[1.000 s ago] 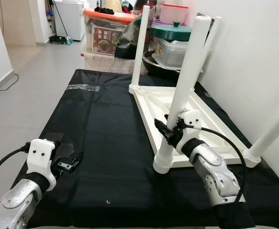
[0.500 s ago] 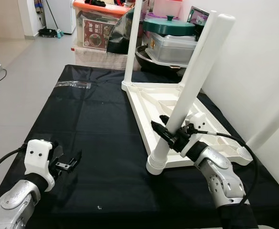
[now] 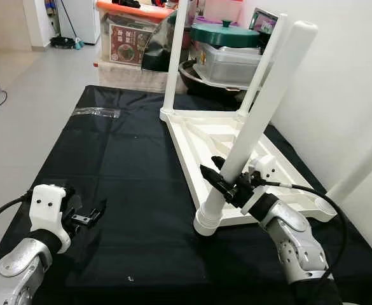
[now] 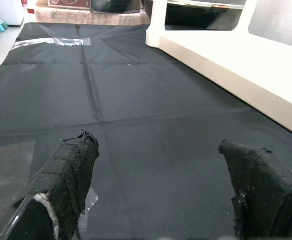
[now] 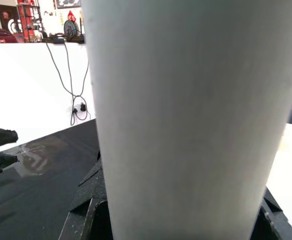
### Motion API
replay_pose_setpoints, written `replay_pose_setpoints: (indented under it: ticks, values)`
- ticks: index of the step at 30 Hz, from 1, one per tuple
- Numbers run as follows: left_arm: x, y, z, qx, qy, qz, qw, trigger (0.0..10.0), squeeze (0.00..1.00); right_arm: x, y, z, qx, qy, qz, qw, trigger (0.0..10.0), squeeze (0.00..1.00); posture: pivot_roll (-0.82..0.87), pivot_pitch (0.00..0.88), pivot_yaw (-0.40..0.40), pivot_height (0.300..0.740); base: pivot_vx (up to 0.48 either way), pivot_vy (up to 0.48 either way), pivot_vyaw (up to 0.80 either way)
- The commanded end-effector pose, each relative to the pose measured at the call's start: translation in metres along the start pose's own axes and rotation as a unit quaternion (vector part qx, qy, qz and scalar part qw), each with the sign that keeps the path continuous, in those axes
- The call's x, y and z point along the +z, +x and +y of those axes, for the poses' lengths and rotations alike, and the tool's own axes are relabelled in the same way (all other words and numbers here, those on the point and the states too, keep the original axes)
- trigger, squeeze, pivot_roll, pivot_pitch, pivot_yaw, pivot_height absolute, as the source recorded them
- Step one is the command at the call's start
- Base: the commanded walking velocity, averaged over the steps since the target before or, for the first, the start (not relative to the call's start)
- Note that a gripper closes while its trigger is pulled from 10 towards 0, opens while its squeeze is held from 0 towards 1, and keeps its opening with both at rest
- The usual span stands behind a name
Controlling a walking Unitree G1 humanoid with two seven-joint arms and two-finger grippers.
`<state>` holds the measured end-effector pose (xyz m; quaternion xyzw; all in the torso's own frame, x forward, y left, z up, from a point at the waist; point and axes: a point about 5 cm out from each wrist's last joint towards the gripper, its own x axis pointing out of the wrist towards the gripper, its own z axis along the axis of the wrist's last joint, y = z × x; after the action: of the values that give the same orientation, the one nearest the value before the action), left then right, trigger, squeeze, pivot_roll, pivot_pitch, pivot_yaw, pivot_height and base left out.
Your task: Building children table
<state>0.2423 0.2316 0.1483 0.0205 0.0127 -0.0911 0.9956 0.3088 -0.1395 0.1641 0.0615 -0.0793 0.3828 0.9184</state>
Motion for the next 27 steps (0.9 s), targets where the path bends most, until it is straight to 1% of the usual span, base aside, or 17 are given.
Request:
replay_pose_setpoints:
  ticks: [1, 3, 5, 6, 8, 10, 11, 12, 13, 14, 15, 16, 17, 19, 20, 21, 27]
  values:
    - [-0.001, 0.001, -0.002, -0.009, -0.004, 0.001, 1.0, 10.0, 0.0, -0.024, 0.002, 0.014, 0.04, 0.045, 0.034, 0.998, 0.0, 0.0, 0.15, 0.0, -0.136, 0.74, 0.0, 0.0, 0.0]
    - [-0.001, 0.001, -0.002, -0.009, -0.003, 0.002, 1.0, 10.0, 0.0, -0.024, 0.004, 0.012, 0.029, 0.043, 0.037, 0.998, 0.0, 0.0, 0.15, 0.0, -0.136, 0.74, 0.0, 0.0, 0.0]
    - [-0.001, 0.001, -0.002, -0.009, -0.003, 0.002, 1.0, 10.0, 0.0, -0.026, 0.009, 0.003, -0.051, 0.04, 0.045, 0.997, 0.0, 0.0, 0.15, 0.0, -0.138, 0.74, 0.0, 0.0, 0.0]
    - [-0.001, 0.001, -0.002, -0.009, -0.003, 0.002, 1.0, 10.0, 0.0, -0.026, 0.009, 0.003, -0.051, 0.04, 0.045, 0.997, 0.0, 0.0, 0.15, 0.0, -0.138, 0.74, 0.0, 0.0, 0.0]
    - [-0.001, 0.0, -0.002, -0.007, -0.003, 0.002, 1.0, 10.0, 0.0, -0.028, 0.01, -0.011, -0.172, 0.038, 0.047, 0.983, 0.0, 0.0, 0.15, 0.0, -0.138, 0.74, 0.0, 0.0, 0.0]
    - [-0.001, 0.0, -0.002, -0.007, -0.003, 0.002, 1.0, 10.0, 0.0, -0.028, 0.01, -0.011, -0.172, 0.038, 0.047, 0.983, 0.0, 0.0, 0.15, 0.0, -0.138, 0.74, 0.0, 0.0, 0.0]
    - [-0.002, 0.0, -0.002, -0.005, -0.003, 0.003, 1.0, 10.0, 0.0, -0.032, 0.003, -0.025, -0.28, 0.034, 0.058, 0.958, 0.0, 0.0, 0.14, 0.0, -0.139, 0.74, 0.0, 0.0, 0.0]
    - [-0.003, 0.0, -0.001, -0.003, -0.003, 0.003, 1.0, 10.0, 0.0, -0.038, -0.009, -0.039, -0.398, 0.038, 0.077, 0.913, 0.0, 0.0, 0.15, 0.0, -0.14, 0.74, 0.0, 0.0, 0.0]
    - [-0.004, 0.0, 0.0, -0.001, -0.003, 0.004, 1.0, 10.0, 0.0, -0.042, -0.021, -0.047, -0.479, 0.035, 0.09, 0.872, 0.0, 0.0, 0.15, 0.0, -0.14, 0.74, 0.0, 0.0, 0.0]
    - [-0.003, -0.001, 0.001, 0.001, -0.003, 0.003, 1.0, 10.0, 0.0, -0.044, -0.028, -0.051, -0.532, 0.036, 0.095, 0.841, 0.0, 0.0, 0.15, 0.0, -0.139, 0.74, 0.0, 0.0, 0.0]
    - [-0.003, -0.001, 0.001, 0.001, -0.003, 0.003, 1.0, 10.0, 0.0, -0.044, -0.028, -0.051, -0.532, 0.036, 0.095, 0.841, 0.0, 0.0, 0.15, 0.0, -0.139, 0.74, 0.0, 0.0, 0.0]
    - [-0.003, -0.001, 0.002, 0.004, -0.003, 0.002, 1.0, 10.0, 0.0, -0.043, -0.032, -0.051, -0.559, 0.034, 0.093, 0.823, 0.0, 0.0, 0.15, 0.0, -0.138, 0.74, 0.0, 0.0, 0.0]
    - [-0.003, -0.001, 0.002, 0.004, -0.003, 0.002, 1.0, 10.0, 0.0, -0.043, -0.032, -0.051, -0.559, 0.034, 0.093, 0.823, 0.0, 0.0, 0.15, 0.0, -0.138, 0.74, 0.0, 0.0, 0.0]
    - [-0.002, 0.0, 0.004, 0.007, -0.003, 0.0, 1.0, 10.0, 0.0, -0.039, -0.031, -0.048, -0.588, 0.03, 0.077, 0.805, 0.0, 0.0, 0.15, 0.0, -0.136, 0.74, 0.0, 0.0, 0.0]
    - [-0.002, 0.0, 0.004, 0.007, -0.003, 0.0, 1.0, 10.0, 0.0, -0.039, -0.031, -0.048, -0.588, 0.03, 0.077, 0.805, 0.0, 0.0, 0.15, 0.0, -0.136, 0.74, 0.0, 0.0, 0.0]
    - [-0.002, 0.0, 0.004, 0.008, -0.003, 0.0, 1.0, 10.0, 0.0, -0.038, -0.03, -0.047, -0.597, 0.032, 0.074, 0.799, 0.0, 0.0, 0.15, 0.0, -0.138, 0.74, 0.0, 0.0, 0.0]
    - [-0.002, 0.002, 0.004, 0.009, -0.005, -0.002, 1.0, 10.0, 0.0, -0.035, -0.022, -0.042, -0.602, 0.037, 0.061, 0.795, 0.0, 0.0, 0.14, 0.0, -0.135, 0.74, 0.0, 0.0, 0.0]
